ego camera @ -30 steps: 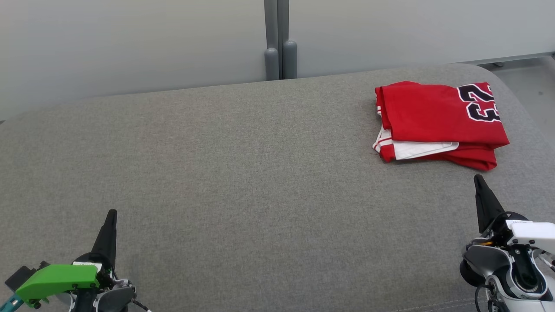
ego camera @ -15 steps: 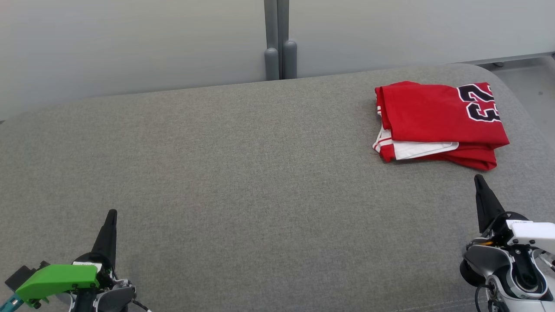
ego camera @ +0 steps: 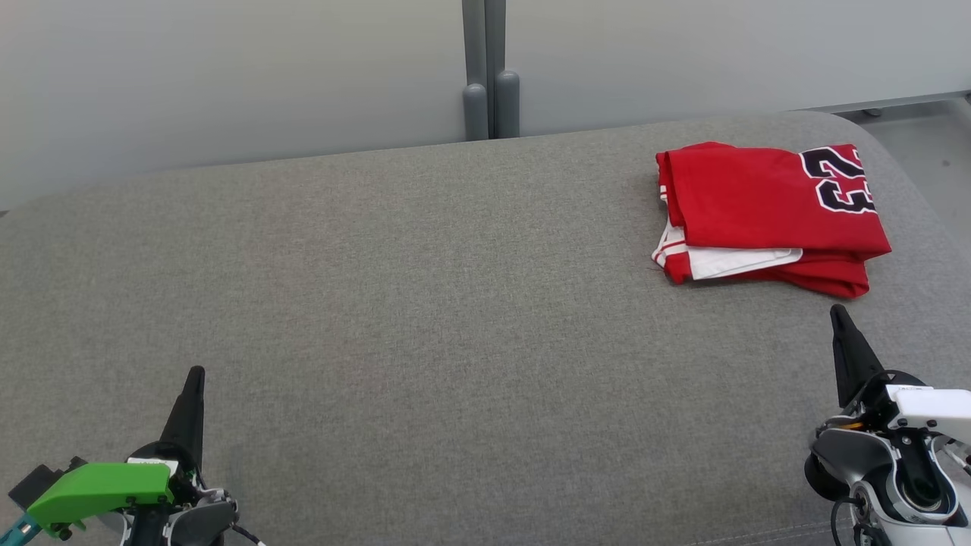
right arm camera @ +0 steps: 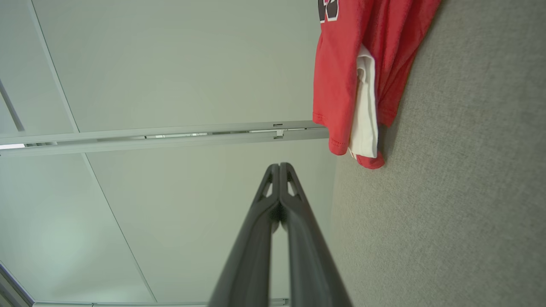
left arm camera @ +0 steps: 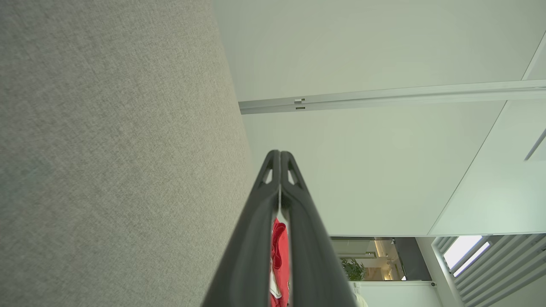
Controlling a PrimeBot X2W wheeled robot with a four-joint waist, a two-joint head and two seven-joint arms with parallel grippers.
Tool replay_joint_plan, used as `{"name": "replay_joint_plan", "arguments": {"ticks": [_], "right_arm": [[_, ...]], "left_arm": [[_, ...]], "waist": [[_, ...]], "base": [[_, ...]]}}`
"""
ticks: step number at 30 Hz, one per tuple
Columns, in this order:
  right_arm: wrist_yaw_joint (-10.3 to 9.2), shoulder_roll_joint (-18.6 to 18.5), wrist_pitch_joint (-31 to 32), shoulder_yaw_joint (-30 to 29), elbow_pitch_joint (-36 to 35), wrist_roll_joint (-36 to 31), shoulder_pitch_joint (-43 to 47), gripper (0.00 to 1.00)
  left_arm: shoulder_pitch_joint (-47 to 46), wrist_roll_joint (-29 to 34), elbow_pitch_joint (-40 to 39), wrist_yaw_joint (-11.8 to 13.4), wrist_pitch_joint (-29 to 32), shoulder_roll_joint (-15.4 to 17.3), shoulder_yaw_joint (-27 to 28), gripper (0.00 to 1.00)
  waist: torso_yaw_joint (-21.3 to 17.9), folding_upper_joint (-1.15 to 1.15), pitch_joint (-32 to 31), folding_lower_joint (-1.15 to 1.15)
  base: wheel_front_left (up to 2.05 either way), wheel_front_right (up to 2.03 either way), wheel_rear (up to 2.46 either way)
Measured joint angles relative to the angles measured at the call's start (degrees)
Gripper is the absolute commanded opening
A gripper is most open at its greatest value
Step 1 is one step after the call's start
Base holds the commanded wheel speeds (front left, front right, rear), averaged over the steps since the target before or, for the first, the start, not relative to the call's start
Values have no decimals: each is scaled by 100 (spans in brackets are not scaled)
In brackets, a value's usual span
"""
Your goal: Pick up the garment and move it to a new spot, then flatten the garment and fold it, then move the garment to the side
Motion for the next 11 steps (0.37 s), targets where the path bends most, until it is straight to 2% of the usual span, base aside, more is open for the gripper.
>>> {"name": "replay_joint_plan", "arguments": {"ticks": [11], "right_arm": [[23,13,18,-8,-2,-1,0,0]], "left_arm": [[-1,0,-4,-7,1,-3,7,0]], "waist": [[0,0,1,0]], "base": [[0,0,0]]}}
